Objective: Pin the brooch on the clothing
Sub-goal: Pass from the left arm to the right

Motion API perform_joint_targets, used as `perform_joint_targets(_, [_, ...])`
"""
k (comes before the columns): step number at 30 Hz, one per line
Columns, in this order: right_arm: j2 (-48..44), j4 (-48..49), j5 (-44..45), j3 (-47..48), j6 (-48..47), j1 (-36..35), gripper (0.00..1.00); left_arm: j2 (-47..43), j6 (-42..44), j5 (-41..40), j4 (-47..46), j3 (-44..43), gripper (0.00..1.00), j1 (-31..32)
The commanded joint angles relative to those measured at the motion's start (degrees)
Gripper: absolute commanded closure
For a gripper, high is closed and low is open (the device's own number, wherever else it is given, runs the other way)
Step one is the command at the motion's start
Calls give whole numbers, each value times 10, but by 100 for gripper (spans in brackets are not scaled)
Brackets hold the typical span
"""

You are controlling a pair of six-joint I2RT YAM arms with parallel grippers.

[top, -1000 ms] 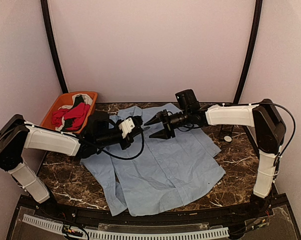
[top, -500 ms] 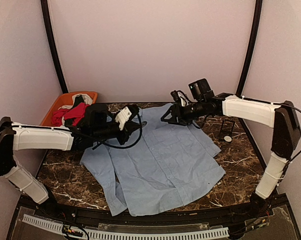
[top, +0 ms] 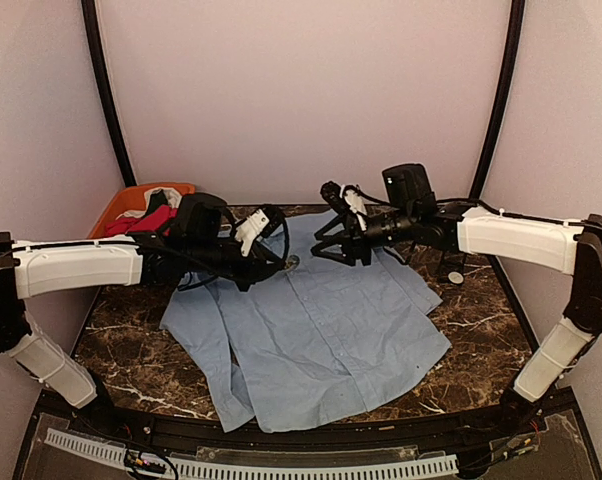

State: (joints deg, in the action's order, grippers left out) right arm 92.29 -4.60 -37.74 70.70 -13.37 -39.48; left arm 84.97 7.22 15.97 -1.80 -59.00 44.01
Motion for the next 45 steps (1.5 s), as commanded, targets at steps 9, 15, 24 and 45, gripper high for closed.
perform_joint_targets(9, [47, -17, -106, 53, -157, -40, 63, -35, -10, 70, 60, -12, 99, 4])
perform_joint_targets(15, [83, -68, -122, 91, -167, -47, 68, -36, -2, 68, 65, -15, 99, 11])
perform_joint_targets(24, [84, -89, -129, 90, -176, -50, 75, -48, 6, 45, 62, -6, 99, 13])
perform_joint_targets(45, [52, -18, -105, 53, -152, -34, 75, -54, 25, 52, 84, -7, 99, 20])
